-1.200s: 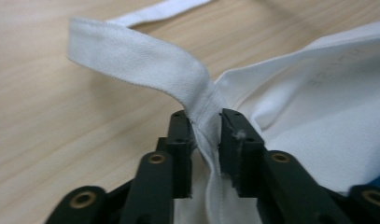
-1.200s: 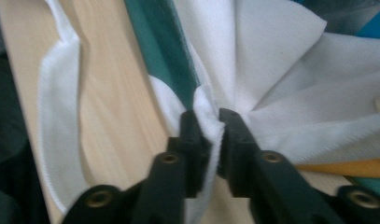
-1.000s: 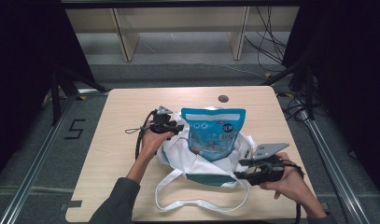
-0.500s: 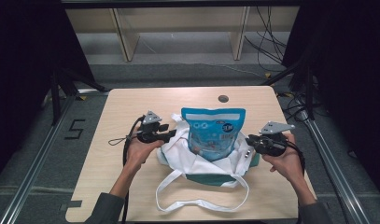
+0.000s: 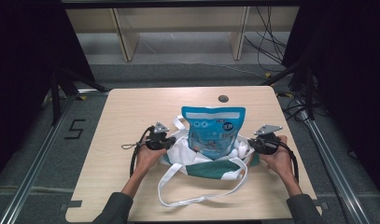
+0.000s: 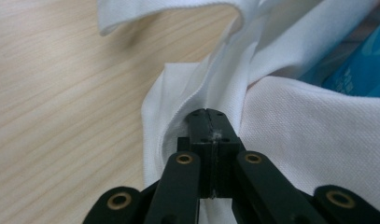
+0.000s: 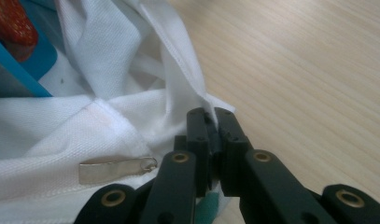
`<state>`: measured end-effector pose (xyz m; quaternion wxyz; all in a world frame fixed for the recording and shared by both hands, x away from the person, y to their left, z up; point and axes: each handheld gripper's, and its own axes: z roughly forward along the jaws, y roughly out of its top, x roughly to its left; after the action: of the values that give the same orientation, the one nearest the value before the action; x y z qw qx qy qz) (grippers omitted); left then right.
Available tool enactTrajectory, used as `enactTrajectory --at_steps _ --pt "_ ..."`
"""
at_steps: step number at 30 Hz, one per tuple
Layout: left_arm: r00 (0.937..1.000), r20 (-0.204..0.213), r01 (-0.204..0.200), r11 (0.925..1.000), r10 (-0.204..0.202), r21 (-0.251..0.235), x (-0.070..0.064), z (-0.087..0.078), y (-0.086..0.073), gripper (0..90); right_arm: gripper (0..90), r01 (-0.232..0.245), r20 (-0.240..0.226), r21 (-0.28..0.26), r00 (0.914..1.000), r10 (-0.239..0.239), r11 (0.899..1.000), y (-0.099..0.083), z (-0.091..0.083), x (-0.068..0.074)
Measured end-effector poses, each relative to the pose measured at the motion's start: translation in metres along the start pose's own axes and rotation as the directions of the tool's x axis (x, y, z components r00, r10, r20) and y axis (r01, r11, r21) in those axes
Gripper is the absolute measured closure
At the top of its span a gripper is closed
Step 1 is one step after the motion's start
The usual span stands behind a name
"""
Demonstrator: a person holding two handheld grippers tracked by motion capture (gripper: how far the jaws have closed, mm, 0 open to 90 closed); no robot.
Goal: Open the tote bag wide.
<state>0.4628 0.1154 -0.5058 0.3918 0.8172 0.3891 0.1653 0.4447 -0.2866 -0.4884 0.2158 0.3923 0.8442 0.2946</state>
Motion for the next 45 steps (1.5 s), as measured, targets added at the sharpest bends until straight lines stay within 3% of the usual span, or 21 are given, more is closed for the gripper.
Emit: enactTrajectory --at_steps 4,6,8,10,12,14,15,17,18,22,23,26,27,29,30,32,34,37,38,40,45 --pt "0.9995 -0.023 -0.021 0.9998 0.021 -0.001 -0.004 -0.006 0.004 85.3 85.2 -0.016 -0.001 0.0 0.9999 0.016 1.0 0.0 -0.001 0.001" --pt "0.9996 -0.022 -0.02 0.9994 0.019 -0.029 -0.006 -0.01 0.006 82.3 83.1 0.001 0.007 -0.012 1.0 -0.001 1.0 0.0 -0.001 0.002" --pt "0.9996 -0.017 -0.024 0.9984 0.023 -0.05 -0.006 -0.018 0.009 82.1 77.1 -0.025 0.012 -0.014 0.9996 0.025 1.0 0.001 -0.003 0.0" --pt "0.9996 -0.001 -0.027 0.9957 0.027 -0.089 -0.01 -0.028 0.014 82.5 74.4 -0.089 -0.029 -0.057 0.9957 0.088 0.994 0.001 -0.008 -0.004" --pt "0.9992 0.007 -0.04 0.9951 0.04 -0.091 -0.012 -0.032 0.016 82.3 74.0 -0.069 -0.025 -0.099 0.9975 0.067 0.993 0.002 -0.011 -0.007" --pt "0.9984 0.046 -0.027 0.9942 0.032 -0.104 -0.018 -0.038 0.018 81.3 73.6 -0.076 -0.035 -0.143 0.9968 0.072 0.987 0.006 -0.027 -0.007" --pt "0.9963 0.071 -0.043 0.994 0.05 -0.1 -0.027 -0.044 0.02 81.4 73.6 -0.089 -0.043 -0.152 0.9956 0.084 0.984 0.007 -0.034 -0.005" --pt "0.9947 0.067 -0.071 0.9939 0.077 -0.084 -0.031 -0.047 0.019 81.5 73.5 -0.091 -0.051 -0.171 0.9952 0.083 0.981 0.007 -0.039 -0.003" --pt "0.9908 0.101 -0.083 0.9937 0.091 -0.076 -0.036 -0.05 0.015 81.3 73.6 -0.128 -0.092 -0.148 0.9891 0.115 0.981 0.005 -0.052 0.005" --pt "0.9895 0.119 -0.077 0.996 0.082 -0.045 -0.039 -0.054 0.004 81.7 77.4 -0.096 -0.12 -0.157 0.9898 0.078 0.983 0.0 -0.066 0.014" --pt "0.9886 0.122 -0.084 0.9958 0.088 -0.035 -0.038 -0.054 0.0 81.9 81.8 -0.055 -0.129 -0.155 0.9911 0.035 0.986 -0.005 -0.069 0.021" --pt "0.9921 0.108 -0.063 0.998 0.063 -0.003 -0.036 -0.053 -0.015 81.9 85.5 -0.013 -0.142 -0.099 0.9899 -0.002 0.995 -0.012 -0.061 0.032" --pt "0.9915 0.108 -0.075 0.9971 0.073 0.01 -0.034 -0.052 -0.018 82.1 86.3 0.036 -0.136 -0.088 0.9895 -0.048 0.995 -0.014 -0.055 0.032" --pt "0.9919 0.105 -0.073 0.997 0.07 0.024 -0.035 -0.05 -0.022 82.5 86.8 0.05 -0.13 -0.065 0.9898 -0.058 0.997 -0.016 -0.05 0.034" --pt "0.9923 0.087 -0.092 0.9946 0.088 0.048 -0.035 -0.045 -0.025 83.0 87.8 0.05 -0.132 -0.018 0.9899 -0.052 0.999 -0.019 -0.041 0.037" --pt "0.993 0.086 -0.084 0.9958 0.08 0.037 -0.037 -0.043 -0.025 83.1 88.7 0.062 -0.124 -0.003 0.9903 -0.062 0.998 -0.019 -0.034 0.039" --pt "0.9938 0.081 -0.079 0.9961 0.076 0.038 -0.038 -0.039 -0.025 83.5 88.7 0.061 -0.107 -0.018 0.9922 -0.063 0.998 -0.019 -0.03 0.041" --pt "0.9889 0.054 -0.142 0.9872 0.138 0.073 -0.041 -0.028 -0.026 84.0 89.5 0.085 -0.094 0.012 0.9921 -0.083 0.996 -0.016 -0.025 0.041" --pt "0.9905 0.047 -0.132 0.9883 0.129 0.076 -0.043 -0.025 -0.026 84.3 89.6 0.041 -0.075 -0.016 0.9963 -0.042 0.999 -0.017 -0.021 0.044" --pt "0.9873 0.043 -0.156 0.9843 0.153 0.082 -0.042 -0.024 -0.025 84.4 89.6 0.05 -0.076 -0.003 0.9959 -0.05 0.999 -0.016 -0.02 0.042" --pt "0.9914 0.026 -0.129 0.989 0.128 0.071 -0.037 -0.017 -0.023 86.3 89.7 0.047 -0.065 -0.002 0.9968 -0.047 0.999 -0.007 -0.01 0.03"
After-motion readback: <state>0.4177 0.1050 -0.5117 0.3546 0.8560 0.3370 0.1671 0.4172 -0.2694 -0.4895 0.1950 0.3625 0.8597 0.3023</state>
